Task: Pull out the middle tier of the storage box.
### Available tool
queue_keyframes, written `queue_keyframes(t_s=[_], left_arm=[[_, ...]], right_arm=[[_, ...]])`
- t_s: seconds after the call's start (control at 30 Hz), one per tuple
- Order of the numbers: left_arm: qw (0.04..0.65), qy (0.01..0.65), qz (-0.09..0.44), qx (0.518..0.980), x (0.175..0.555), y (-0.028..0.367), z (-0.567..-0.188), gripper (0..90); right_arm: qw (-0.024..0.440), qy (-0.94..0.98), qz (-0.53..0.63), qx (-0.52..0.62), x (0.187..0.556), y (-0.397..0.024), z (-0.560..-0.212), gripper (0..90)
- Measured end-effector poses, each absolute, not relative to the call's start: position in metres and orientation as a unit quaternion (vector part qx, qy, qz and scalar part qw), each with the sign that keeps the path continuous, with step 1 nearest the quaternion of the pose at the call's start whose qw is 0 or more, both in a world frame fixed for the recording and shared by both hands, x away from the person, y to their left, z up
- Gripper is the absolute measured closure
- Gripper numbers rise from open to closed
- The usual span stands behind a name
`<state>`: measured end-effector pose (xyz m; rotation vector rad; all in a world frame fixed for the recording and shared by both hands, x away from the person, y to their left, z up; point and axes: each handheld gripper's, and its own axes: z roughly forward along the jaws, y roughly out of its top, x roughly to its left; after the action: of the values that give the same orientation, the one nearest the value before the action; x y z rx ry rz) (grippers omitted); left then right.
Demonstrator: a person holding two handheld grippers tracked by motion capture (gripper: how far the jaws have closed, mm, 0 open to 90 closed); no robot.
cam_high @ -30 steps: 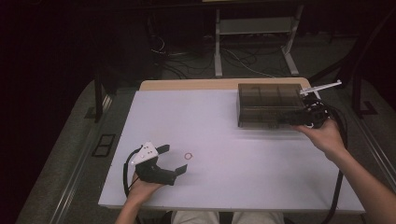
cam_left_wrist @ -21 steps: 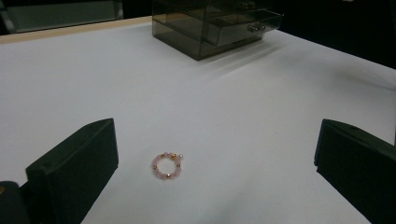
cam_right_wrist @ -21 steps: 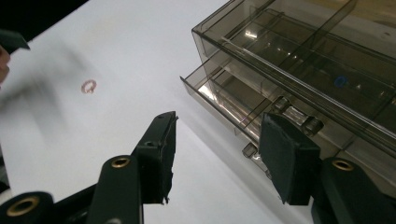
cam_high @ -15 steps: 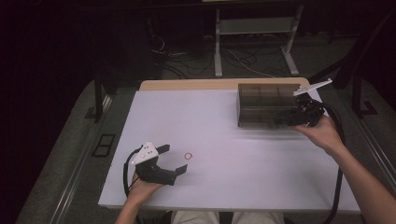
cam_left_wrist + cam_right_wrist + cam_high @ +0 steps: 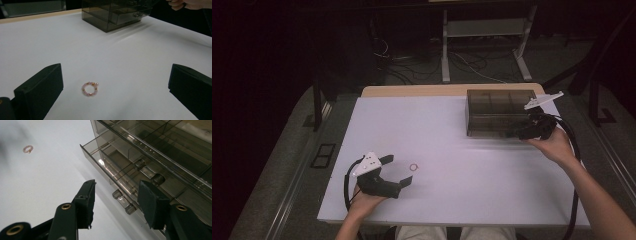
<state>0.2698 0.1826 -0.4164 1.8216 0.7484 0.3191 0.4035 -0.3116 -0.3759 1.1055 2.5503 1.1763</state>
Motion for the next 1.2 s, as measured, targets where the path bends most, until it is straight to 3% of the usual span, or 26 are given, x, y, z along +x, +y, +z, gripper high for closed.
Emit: queue_keyframes(t_s=[0.53, 1.2], left_arm=[[0.543, 0.317, 0.135, 0.766, 0.27, 0.183, -0.416, 0.0], [0.538, 0.319, 0.143, 0.767, 0.268, 0.186, -0.415, 0.0]], right_arm=[[0.063, 0.852, 0.377, 0.359, 0.41, -0.301, -0.385, 48.8], [0.061, 0.87, 0.378, 0.311, 0.425, -0.285, -0.398, 69.5]])
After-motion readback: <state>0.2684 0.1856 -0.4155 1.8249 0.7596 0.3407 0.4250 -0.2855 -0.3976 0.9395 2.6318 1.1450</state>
